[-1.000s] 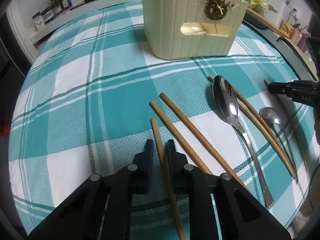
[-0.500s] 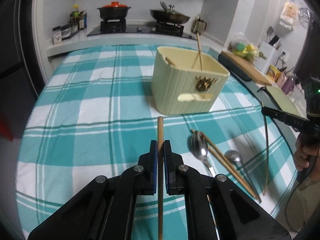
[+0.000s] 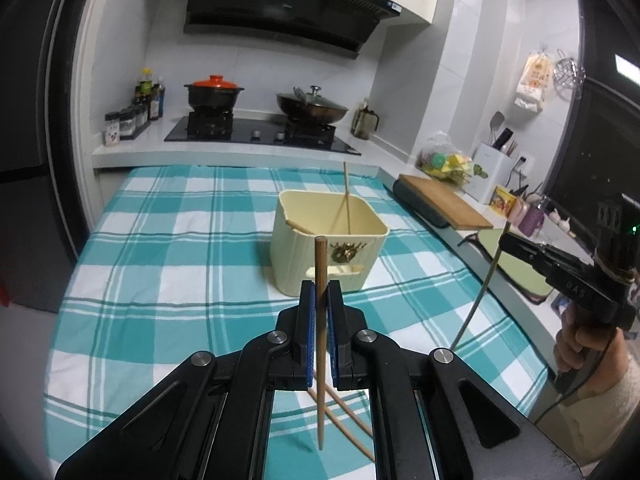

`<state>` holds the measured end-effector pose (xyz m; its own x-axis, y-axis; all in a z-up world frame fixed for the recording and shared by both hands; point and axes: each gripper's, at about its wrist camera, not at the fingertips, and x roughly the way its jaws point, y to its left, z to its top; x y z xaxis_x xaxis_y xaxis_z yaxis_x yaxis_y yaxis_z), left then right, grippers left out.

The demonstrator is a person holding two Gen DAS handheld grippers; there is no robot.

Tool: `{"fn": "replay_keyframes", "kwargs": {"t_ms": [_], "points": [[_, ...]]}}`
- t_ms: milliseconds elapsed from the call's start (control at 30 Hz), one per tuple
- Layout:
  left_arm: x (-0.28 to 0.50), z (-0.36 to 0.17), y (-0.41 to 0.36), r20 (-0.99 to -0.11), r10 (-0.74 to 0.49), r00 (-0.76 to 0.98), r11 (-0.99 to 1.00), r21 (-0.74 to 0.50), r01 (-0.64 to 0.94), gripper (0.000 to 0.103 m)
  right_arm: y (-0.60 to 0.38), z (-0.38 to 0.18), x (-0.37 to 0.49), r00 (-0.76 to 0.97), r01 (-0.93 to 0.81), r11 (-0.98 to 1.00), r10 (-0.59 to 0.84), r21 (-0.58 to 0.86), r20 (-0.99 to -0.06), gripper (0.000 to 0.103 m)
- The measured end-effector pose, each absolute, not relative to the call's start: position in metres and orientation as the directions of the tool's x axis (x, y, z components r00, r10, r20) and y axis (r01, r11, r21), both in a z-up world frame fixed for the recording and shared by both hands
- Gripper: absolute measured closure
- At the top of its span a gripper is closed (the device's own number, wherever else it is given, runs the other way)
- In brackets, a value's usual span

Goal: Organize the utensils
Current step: 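Carry the left tool's chopstick into the cream holder and open while the right tool releases its chopstick there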

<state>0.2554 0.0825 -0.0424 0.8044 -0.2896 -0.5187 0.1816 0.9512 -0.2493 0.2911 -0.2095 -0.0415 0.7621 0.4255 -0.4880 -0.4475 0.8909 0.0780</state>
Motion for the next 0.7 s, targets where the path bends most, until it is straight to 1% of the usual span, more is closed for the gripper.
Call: {"fn": "replay_keyframes", "kwargs": {"t_ms": [100, 167, 300, 500, 700], "points": [[0.251, -0.035, 0.078, -0.502, -0.303, 0.81, 0.947, -0.251, 0.199, 0.099, -0.204, -0.035, 0.278, 0.799, -0.452, 0.892, 0.419, 0.03, -0.431, 0.096], [0.249, -0.03, 0.077, -0.491, -0.309, 0.815, 0.946, -0.25, 0.208, 0.099, -0.203, -0.032, 0.276, 0.804, -0.451, 0.891, 0.426, 0.041, -0.414, 0.096], [0.25, -0.018, 0.076, -0.467, -0.322, 0.824, 0.94, -0.263, 0.218, 0.099, -0.2, -0.025, 0.275, 0.808, -0.455, 0.889, 0.437, 0.052, -0.396, 0.096], [0.273, 0.002, 0.078, -0.44, -0.35, 0.827, 0.925, -0.302, 0.23, 0.099, -0.195, -0.011, 0.286, 0.815, -0.46, 0.887, 0.437, 0.035, -0.38, 0.096], [0.308, 0.043, 0.077, -0.369, -0.342, 0.864, 0.926, -0.289, 0.243, 0.099, -0.194, 0.022, 0.317, 0.832, -0.452, 0.891, 0.438, 0.042, -0.341, 0.096]]}}
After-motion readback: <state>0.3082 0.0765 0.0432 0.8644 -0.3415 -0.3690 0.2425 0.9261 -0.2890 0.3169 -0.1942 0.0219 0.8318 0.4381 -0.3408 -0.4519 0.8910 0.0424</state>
